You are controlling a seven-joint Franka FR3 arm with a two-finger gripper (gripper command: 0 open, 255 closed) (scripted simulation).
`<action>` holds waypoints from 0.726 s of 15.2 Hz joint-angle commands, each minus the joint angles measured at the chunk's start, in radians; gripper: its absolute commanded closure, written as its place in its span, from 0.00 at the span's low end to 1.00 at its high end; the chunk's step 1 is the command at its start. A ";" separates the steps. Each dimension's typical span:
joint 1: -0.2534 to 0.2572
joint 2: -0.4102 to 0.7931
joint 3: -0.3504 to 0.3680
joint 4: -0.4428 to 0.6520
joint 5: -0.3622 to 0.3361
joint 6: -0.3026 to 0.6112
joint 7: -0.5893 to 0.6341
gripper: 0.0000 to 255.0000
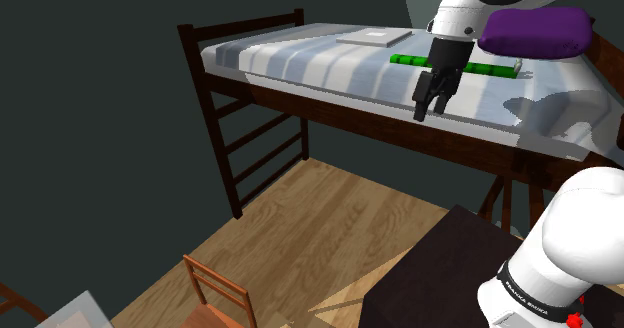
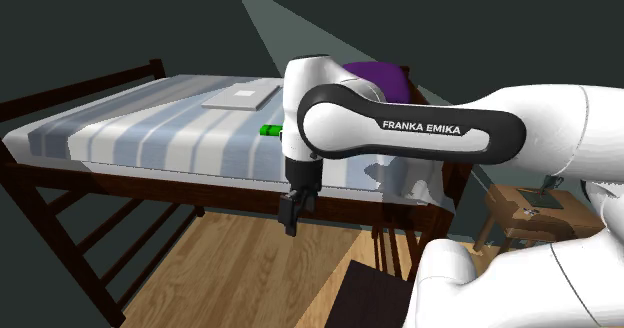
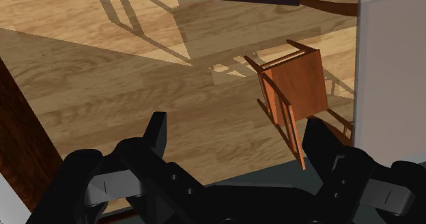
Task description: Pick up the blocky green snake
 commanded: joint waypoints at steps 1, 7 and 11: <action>0.000 0.000 0.000 0.000 0.000 0.000 0.000 0.00; -0.030 0.115 -0.129 0.112 -0.081 -0.016 -0.163 0.00; -0.041 0.212 -0.211 0.210 -0.117 -0.026 -0.272 0.00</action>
